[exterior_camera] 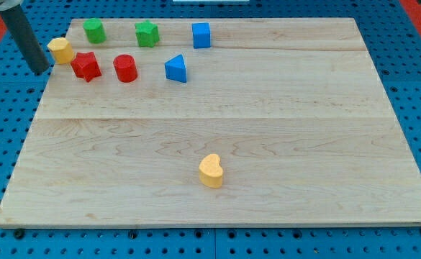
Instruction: Slide the green star towards the center left
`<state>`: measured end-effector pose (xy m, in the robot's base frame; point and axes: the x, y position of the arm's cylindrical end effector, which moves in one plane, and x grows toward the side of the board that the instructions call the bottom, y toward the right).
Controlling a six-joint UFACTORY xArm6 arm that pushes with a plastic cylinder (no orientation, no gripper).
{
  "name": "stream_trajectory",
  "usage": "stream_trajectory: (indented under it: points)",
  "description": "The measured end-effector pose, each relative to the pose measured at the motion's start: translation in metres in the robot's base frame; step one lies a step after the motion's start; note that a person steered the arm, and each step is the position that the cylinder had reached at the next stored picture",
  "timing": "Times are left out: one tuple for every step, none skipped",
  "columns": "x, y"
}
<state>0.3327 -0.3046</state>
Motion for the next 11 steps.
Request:
stream_trajectory:
  points:
    - [0.0, 0.0]
    - [-0.001, -0.001]
    - [-0.024, 0.0]
    - [-0.032, 0.0]
    - [-0.04, 0.0]
    - [-0.047, 0.0]
    - [-0.045, 0.002]
    - [-0.032, 0.002]
    - [-0.017, 0.0]
    - [0.055, 0.026]
    - [0.133, 0.13]
